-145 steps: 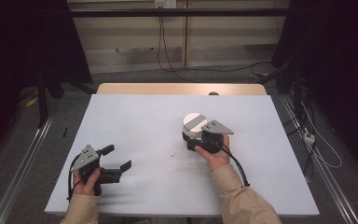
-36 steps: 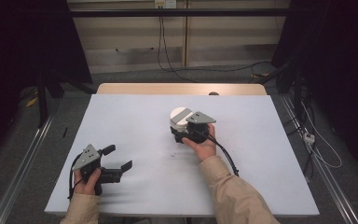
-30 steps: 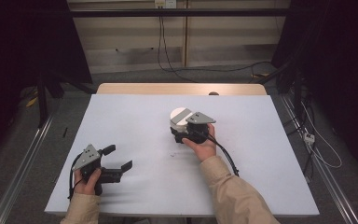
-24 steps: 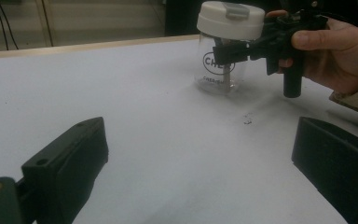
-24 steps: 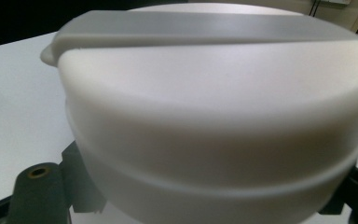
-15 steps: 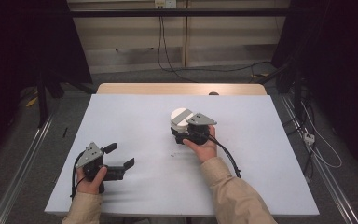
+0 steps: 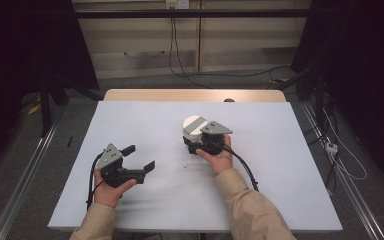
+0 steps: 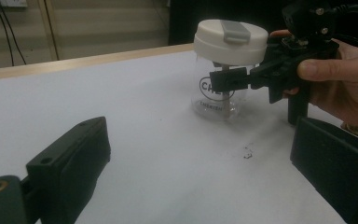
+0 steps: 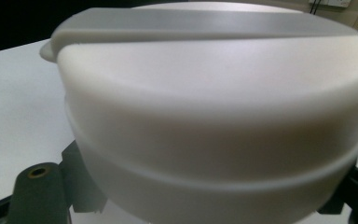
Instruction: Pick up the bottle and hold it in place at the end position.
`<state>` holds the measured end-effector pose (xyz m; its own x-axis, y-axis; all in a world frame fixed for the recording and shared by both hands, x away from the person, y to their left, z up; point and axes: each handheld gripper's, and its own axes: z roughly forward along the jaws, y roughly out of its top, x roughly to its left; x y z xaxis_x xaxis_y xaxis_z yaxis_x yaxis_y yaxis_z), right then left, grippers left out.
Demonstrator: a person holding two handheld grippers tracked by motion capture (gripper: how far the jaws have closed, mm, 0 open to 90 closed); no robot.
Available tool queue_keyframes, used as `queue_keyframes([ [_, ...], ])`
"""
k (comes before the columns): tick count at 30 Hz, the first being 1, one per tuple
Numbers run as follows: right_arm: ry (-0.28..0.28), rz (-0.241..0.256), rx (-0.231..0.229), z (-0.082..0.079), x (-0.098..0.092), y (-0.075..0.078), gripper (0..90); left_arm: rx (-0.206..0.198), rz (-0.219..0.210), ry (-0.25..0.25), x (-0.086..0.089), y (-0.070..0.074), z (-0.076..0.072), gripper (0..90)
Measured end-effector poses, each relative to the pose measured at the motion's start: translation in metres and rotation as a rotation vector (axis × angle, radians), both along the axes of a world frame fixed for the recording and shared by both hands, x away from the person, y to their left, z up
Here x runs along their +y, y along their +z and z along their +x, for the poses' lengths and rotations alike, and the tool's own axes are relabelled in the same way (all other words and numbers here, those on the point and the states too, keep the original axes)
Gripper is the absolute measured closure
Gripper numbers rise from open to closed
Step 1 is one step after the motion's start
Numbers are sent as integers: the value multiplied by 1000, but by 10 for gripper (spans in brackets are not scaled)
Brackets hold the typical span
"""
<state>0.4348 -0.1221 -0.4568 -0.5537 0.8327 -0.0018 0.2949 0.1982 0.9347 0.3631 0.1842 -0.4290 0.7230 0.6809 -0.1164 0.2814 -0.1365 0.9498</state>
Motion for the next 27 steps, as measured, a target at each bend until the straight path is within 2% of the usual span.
queue_keyframes([
  [5,-1,-2,4,0,0,0,187,32,-14,-17,-9,2,5,67],
  [11,-2,-2,7,0,0,0,187,32,-2,-12,-20,6,12,91],
  [18,0,-3,12,0,0,1,187,39,6,-47,-36,11,20,169],
  [24,-1,-3,17,0,-1,1,188,48,-13,-70,-50,12,29,279],
  [27,0,-5,18,0,-1,1,188,40,-5,-84,-55,14,31,344],
])
